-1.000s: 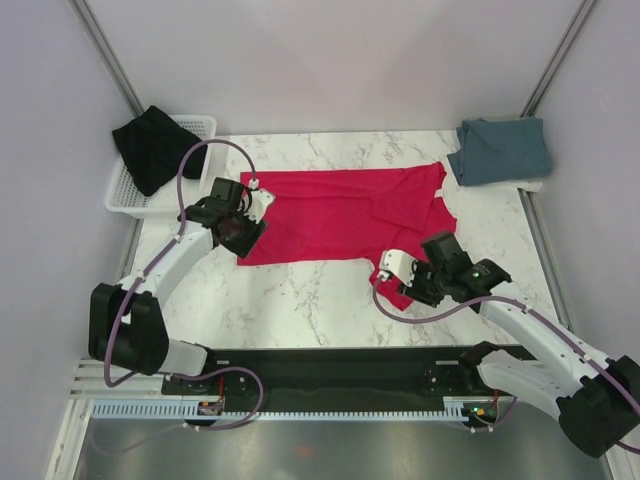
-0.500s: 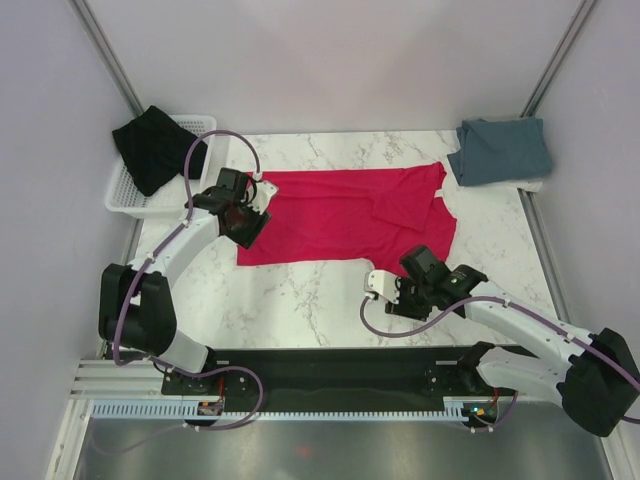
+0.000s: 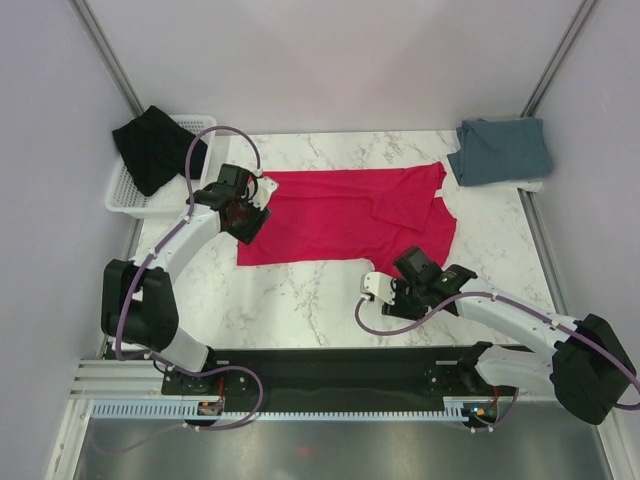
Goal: Fold and stack the t-shirts
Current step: Fold the tshirt
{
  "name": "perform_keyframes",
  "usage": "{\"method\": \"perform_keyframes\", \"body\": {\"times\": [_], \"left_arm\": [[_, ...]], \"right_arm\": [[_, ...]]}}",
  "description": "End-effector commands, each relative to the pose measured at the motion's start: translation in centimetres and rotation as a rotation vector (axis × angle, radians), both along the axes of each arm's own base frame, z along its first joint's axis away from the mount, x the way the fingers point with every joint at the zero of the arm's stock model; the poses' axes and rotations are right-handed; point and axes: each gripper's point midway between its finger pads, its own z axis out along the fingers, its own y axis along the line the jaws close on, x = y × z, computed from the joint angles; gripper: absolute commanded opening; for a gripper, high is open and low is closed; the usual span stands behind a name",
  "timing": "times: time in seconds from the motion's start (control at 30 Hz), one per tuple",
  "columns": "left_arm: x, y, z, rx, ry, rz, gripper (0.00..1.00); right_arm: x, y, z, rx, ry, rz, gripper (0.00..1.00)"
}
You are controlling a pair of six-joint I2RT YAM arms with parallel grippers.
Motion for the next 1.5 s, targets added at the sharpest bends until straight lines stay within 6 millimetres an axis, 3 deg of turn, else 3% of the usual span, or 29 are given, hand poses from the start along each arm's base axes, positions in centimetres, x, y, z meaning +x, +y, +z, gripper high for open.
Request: {"method": "perform_keyframes", "body": {"times": [0.0,0.33,0.6,0.67,0.77,0.8,0.87,1.2,1.47], "left_arm": [[1.5,-0.3,1.1,-0.024,-0.045,0.032,0.62],[1.0,-0.1,0.3,-0.057,-0.011,0.084,0.62],[-0.7,0.6,-0.7,-0.113,0.056,0.163,0.62],[-1.2,0.8,-0.8,-0.133,0.074,0.180,0.63],[-2.1,0.9,-1.5,-0.164,0.131,0.214,0.64],[-2.7,0.7,-2.0,-0.180,0.171,0.215,0.65],[-3.3,0.9,-2.7,-0.197,0.206,0.231,0.66],[-4.7,1.1,-4.3,-0.199,0.286,0.244,0.69],[-4.3,1.3,-5.5,-0.186,0.322,0.255,0.59]], "right_arm": [[0.3,0.1,-0.5,-0.005,-0.019,0.014,0.51],[1.4,0.8,-1.5,-0.022,-0.010,0.011,0.51],[1.5,0.6,-2.1,-0.047,-0.008,0.013,0.43],[1.6,0.5,-2.1,-0.050,-0.017,0.013,0.39],[2.0,0.4,-2.1,-0.056,-0.036,0.005,0.18],[2.2,0.4,-2.0,-0.055,-0.045,0.002,0.06],[2.5,0.4,-1.6,-0.054,-0.061,-0.012,0.00],[3.6,0.3,-0.5,-0.034,-0.094,-0.051,0.00],[4.1,-0.2,-0.3,-0.029,-0.100,-0.084,0.00]]}}
